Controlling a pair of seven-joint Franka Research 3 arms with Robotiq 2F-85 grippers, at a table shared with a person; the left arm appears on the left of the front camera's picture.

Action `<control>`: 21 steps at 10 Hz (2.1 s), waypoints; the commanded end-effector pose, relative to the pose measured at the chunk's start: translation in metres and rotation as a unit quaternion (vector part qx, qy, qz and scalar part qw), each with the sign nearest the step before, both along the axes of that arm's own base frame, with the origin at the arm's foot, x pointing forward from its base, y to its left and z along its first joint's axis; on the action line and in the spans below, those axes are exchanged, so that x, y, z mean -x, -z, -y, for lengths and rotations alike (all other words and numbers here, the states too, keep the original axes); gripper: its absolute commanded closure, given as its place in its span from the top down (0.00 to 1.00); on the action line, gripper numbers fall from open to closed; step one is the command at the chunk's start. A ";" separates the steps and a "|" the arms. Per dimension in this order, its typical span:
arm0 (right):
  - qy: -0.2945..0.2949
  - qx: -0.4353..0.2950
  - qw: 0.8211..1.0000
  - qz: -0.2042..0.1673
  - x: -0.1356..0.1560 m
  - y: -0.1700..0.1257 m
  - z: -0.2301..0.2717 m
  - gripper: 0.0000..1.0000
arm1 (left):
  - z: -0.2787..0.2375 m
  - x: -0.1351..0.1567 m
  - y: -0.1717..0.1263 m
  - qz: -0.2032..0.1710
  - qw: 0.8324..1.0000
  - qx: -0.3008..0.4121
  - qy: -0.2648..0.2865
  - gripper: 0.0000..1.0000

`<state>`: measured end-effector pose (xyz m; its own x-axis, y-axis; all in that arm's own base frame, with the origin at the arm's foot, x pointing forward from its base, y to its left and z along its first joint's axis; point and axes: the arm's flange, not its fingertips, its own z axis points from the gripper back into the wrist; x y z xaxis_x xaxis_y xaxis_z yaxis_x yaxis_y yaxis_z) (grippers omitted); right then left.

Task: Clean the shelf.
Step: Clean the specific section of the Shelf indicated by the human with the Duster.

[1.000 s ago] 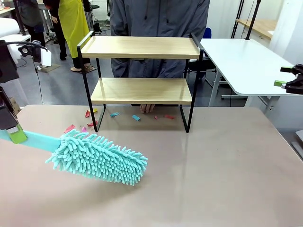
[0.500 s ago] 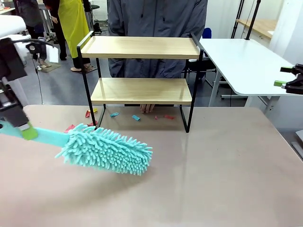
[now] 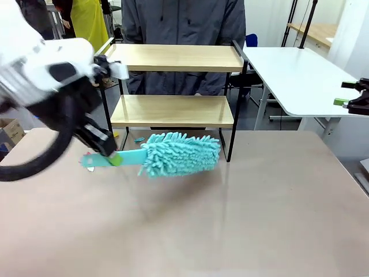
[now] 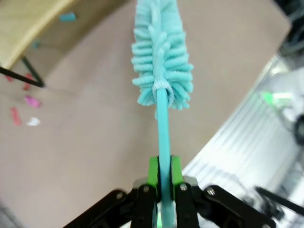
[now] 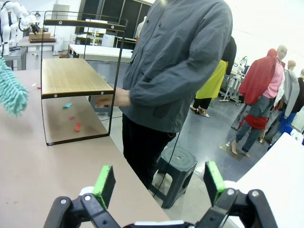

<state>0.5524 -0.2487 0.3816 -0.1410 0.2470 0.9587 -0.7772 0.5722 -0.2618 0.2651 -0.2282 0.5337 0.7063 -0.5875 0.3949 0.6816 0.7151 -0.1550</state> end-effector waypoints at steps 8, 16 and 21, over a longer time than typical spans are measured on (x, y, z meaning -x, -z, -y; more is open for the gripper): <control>0.002 0.003 1.000 -0.009 0.000 -0.007 -0.002 1.00 | 0.067 0.003 0.046 0.070 0.996 -0.017 -0.054 0.13; 0.002 0.003 1.000 -0.009 0.000 -0.007 -0.002 1.00 | 0.111 -0.010 0.113 0.127 0.973 0.019 -0.190 0.13; 0.002 0.003 1.000 -0.009 0.000 -0.007 -0.002 1.00 | 0.151 -0.019 0.142 0.152 0.968 0.060 -0.193 0.13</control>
<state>0.5523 -0.2488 0.3816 -0.1410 0.2471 0.9587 -0.7772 0.5723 -0.2618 0.2773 -0.3616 0.4090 0.7175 -0.2713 0.6415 0.4166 0.9053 -0.0830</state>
